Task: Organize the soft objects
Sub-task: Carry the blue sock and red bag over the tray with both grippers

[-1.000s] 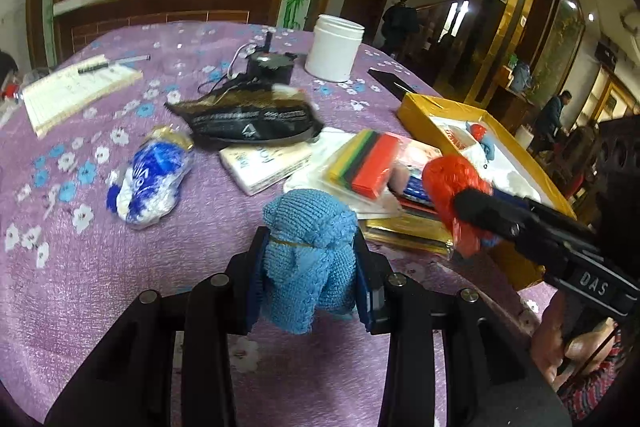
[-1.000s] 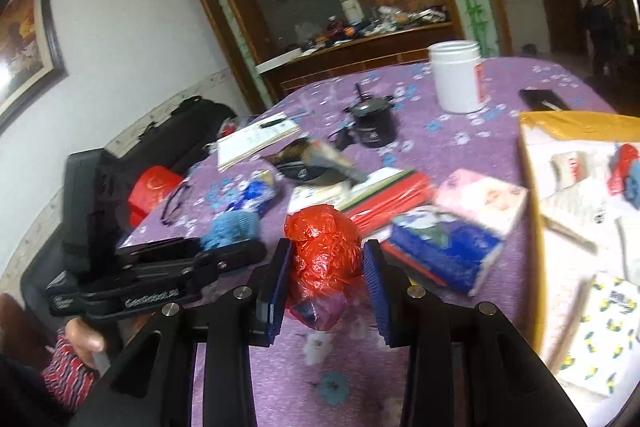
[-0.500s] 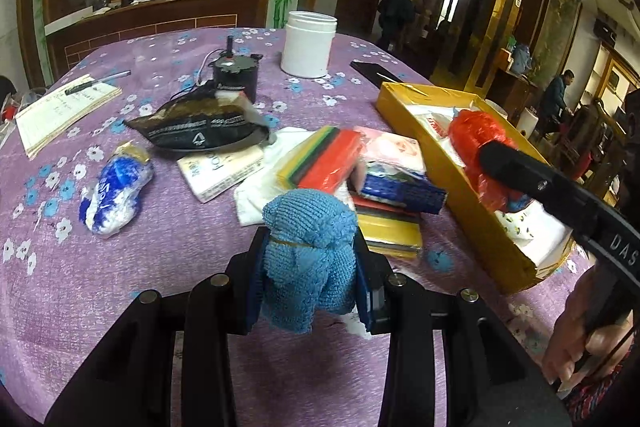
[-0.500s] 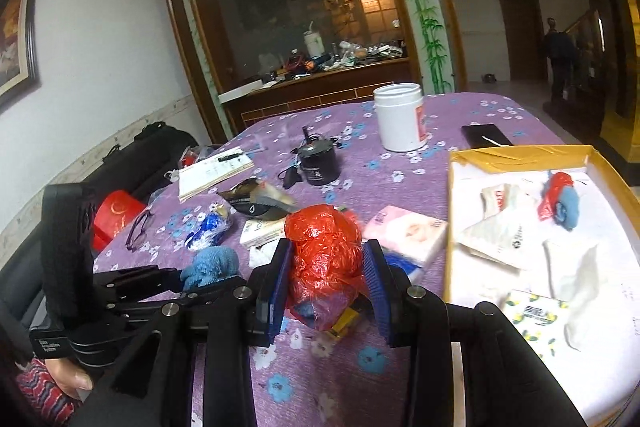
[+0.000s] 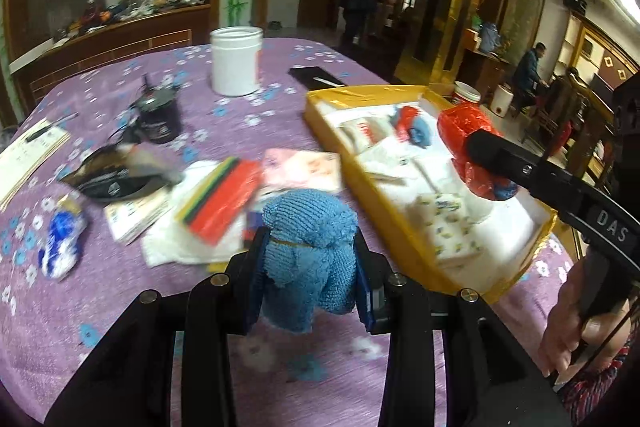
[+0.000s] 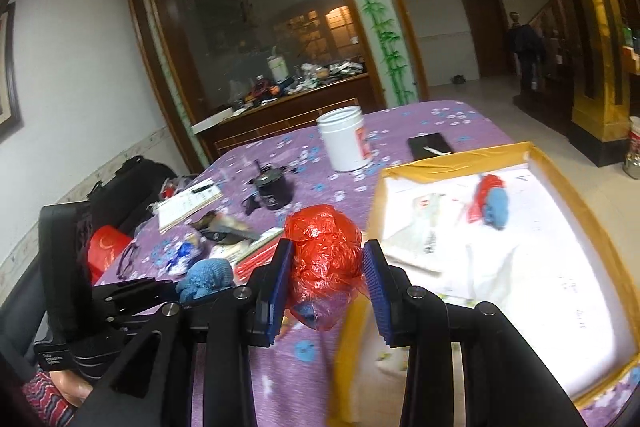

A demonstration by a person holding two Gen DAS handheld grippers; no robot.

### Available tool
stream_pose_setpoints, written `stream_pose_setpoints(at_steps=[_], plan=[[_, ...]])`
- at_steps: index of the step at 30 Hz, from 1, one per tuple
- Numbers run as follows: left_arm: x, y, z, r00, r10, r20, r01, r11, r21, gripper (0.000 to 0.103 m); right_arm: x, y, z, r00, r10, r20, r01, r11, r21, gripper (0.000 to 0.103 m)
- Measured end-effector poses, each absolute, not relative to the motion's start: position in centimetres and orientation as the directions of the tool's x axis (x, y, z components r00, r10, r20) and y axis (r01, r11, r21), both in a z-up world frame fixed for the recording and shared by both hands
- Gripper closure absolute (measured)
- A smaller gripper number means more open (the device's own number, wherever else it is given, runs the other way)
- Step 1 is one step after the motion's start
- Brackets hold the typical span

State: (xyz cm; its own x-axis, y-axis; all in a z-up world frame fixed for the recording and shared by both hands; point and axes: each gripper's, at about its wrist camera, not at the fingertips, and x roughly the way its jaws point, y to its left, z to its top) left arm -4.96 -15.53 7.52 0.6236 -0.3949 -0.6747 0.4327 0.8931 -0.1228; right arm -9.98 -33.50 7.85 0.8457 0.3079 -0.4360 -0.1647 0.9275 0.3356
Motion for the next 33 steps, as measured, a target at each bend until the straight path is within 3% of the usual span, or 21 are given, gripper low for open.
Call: stream_pose_setpoints(at_steps=[15, 23, 33], plan=[[-3.5, -24.9, 8.2, 0.522, -0.463, -0.716, 0.569, 0.815, -0.113, 0.068, -9.4, -43.3, 8.1, 0.844, 0.17, -0.508, 0.039, 0.927, 0.374, 0.066], [-2.4, -29.4, 7.1, 0.462, -0.457, -0.76, 0.6, 0.792, -0.112, 0.068, -6.8, -47.3, 6.5, 0.778, 0.145, -0.611, 0.13, 0.915, 0.383, 0.066], [-1.8, -31.6, 5.4, 0.445, -0.428, -0.786, 0.601, 0.794, -0.092, 0.068, -2.7, -46.8, 3.7, 0.664, 0.067, -0.745, 0.215, 0.937, 0.276, 0.065]])
